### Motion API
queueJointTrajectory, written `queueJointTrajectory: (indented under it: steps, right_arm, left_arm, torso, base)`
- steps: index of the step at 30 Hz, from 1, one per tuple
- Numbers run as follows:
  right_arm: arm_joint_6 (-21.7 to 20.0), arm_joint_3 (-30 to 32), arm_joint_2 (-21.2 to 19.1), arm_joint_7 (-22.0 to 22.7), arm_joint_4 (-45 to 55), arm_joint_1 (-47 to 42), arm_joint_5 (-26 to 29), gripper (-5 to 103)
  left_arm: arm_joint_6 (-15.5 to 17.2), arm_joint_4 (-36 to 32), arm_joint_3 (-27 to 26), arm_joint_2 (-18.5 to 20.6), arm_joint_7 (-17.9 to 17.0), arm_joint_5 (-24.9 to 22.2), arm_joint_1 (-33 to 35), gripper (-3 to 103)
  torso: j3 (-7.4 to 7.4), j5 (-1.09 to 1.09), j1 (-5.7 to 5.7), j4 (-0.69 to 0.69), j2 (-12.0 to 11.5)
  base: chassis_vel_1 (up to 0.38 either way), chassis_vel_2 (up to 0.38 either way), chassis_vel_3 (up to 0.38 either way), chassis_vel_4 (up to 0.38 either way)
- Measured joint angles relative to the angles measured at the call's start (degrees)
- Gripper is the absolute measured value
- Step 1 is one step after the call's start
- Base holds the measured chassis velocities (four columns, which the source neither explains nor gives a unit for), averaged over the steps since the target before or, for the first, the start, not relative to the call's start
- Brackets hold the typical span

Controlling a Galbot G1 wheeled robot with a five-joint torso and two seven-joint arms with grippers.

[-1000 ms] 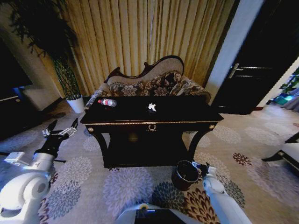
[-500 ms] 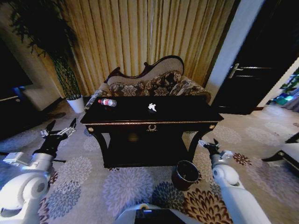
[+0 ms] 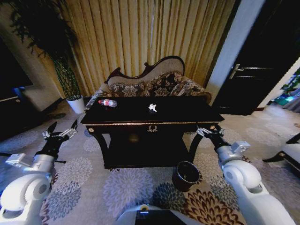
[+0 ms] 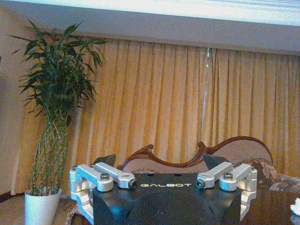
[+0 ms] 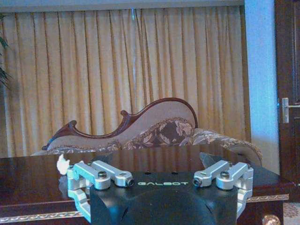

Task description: Move to the front of the table and place the trash on the table into the trash bin.

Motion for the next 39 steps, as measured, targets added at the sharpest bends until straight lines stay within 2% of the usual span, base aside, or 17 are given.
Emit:
queueJointTrajectory:
  steps: [14,39]
  right_arm:
    - [0.3,-0.7,-0.2,0.5,-0.1,1.3,3.0,100]
    - [1.5,-2.5,-0.6,0.2,-1.8,1.8,1.0,100]
  left_arm:
    - [0.0,-0.1,-0.1,-0.1,0.0,0.0,0.1,100]
    - [0.2,-0.2,0.0,0.1,0.1,0.1,0.1,100]
  torso:
    - [0.00,0.00,0.00,0.00,0.0]
    - [0.01,0.00,0.01,0.00,0.0]
  base:
    - [0.000,0.000,0.000,0.000]
    - [-0.092,0.089,0.096,-0.088]
